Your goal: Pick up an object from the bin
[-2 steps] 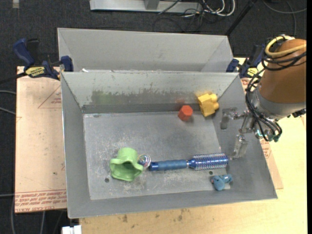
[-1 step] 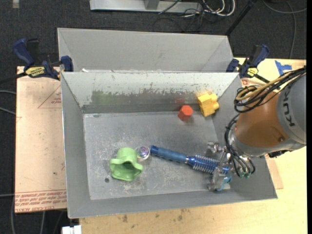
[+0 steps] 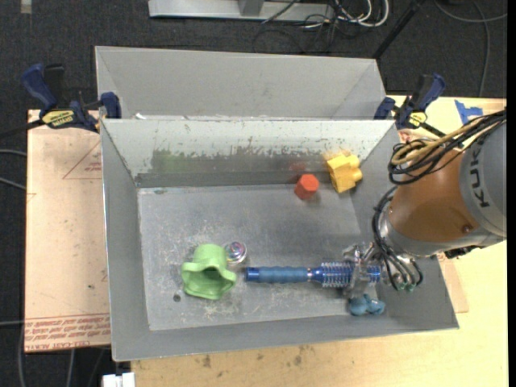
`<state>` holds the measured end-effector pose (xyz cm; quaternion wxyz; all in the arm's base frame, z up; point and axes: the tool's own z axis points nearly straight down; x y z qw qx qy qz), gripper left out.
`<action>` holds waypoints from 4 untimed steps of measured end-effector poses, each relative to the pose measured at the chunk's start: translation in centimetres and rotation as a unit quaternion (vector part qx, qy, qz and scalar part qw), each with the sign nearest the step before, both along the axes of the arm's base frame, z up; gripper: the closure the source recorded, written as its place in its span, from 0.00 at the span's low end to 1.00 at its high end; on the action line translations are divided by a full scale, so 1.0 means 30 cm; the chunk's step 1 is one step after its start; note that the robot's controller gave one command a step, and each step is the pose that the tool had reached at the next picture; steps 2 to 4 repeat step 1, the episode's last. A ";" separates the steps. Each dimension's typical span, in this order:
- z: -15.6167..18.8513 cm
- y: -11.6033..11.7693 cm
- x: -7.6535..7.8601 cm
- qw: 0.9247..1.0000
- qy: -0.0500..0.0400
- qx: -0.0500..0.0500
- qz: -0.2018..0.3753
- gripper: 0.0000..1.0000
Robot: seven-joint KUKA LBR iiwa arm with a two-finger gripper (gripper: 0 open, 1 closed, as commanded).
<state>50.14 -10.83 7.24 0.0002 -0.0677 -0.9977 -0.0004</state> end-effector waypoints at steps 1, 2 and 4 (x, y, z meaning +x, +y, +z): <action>0.499 -0.049 -0.024 1.000 -0.005 -0.001 -0.029 1.00; 0.499 -0.049 -0.024 1.000 -0.005 -0.001 -0.029 1.00; 0.499 -0.049 -0.024 1.000 -0.005 -0.001 -0.029 1.00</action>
Offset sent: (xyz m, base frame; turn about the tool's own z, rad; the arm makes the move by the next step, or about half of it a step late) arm -0.0087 -0.0149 0.1459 0.0597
